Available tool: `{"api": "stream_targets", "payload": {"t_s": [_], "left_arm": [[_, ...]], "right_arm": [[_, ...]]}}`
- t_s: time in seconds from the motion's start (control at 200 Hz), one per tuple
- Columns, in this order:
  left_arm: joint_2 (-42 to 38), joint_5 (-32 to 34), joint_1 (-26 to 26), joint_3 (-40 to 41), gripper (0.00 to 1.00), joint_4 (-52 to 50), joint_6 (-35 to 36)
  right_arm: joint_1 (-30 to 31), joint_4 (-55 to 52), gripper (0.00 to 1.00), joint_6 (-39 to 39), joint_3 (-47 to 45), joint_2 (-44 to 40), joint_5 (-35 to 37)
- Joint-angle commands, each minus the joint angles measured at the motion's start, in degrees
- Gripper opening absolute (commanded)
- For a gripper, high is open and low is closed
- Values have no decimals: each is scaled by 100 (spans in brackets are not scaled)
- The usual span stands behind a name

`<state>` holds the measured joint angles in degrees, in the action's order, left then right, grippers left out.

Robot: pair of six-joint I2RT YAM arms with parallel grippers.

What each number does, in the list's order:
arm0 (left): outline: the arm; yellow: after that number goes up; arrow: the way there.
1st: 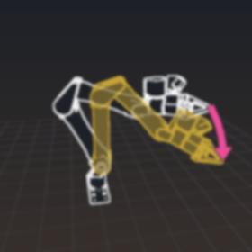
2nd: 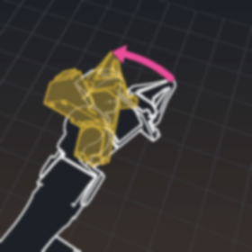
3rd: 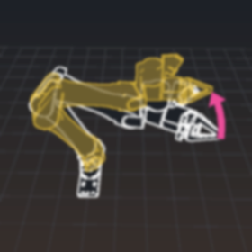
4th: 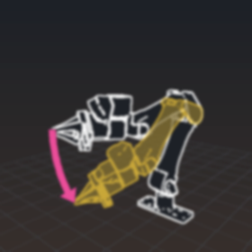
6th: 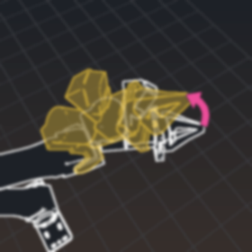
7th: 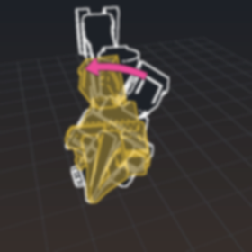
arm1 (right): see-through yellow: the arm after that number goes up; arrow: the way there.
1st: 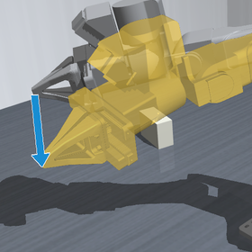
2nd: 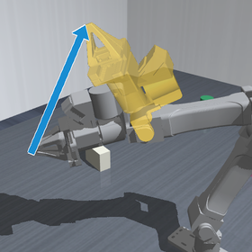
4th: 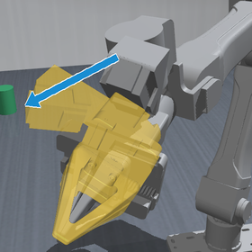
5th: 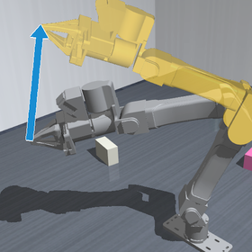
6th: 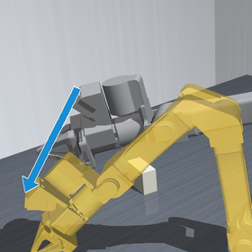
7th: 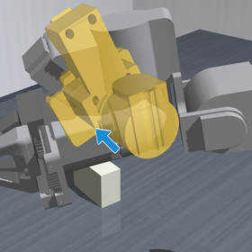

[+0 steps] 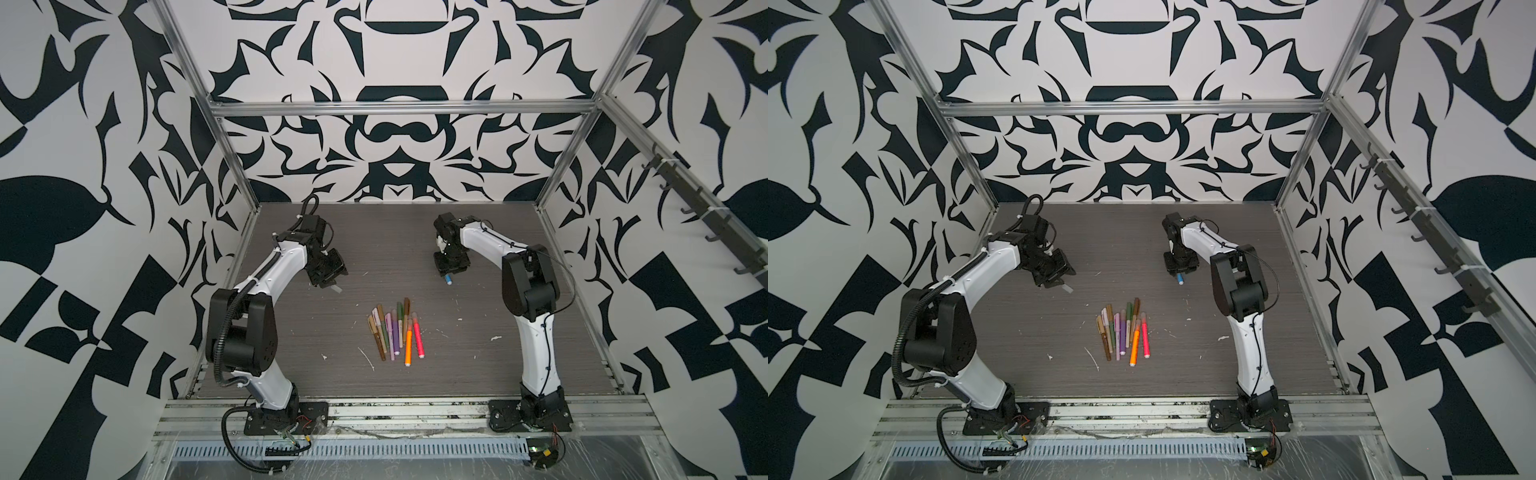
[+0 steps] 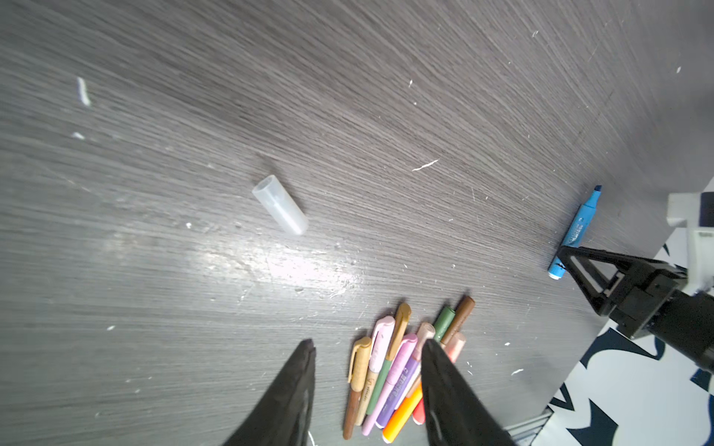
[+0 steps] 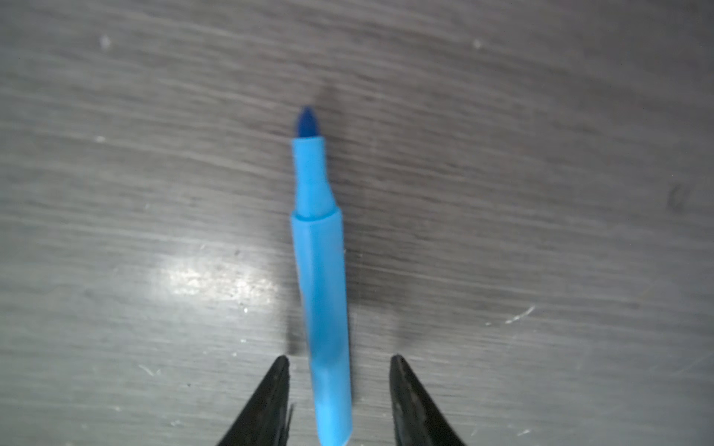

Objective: Remove pen caps from pens
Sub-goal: Place the pen at the center of the table.

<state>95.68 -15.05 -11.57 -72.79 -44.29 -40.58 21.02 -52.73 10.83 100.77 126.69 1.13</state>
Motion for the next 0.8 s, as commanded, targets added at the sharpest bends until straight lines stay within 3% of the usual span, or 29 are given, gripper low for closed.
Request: {"api": "stream_targets", "payload": {"t_s": [0.0,0.425,0.65,0.795], "left_arm": [[-51,-153,15,202,51,68,-402],[367,-18,15,332,52,7,-804],[784,331,15,-17,52,-211,-669],[1231,692,17,-434,52,-851,-680]], "right_arm": [[-27,-110,49,14,94,-171,-14],[-35,24,49,115,-295,-1081,-139],[-27,183,48,393,-1150,-2270,-255],[-27,313,47,611,-1881,-2956,-402]]}}
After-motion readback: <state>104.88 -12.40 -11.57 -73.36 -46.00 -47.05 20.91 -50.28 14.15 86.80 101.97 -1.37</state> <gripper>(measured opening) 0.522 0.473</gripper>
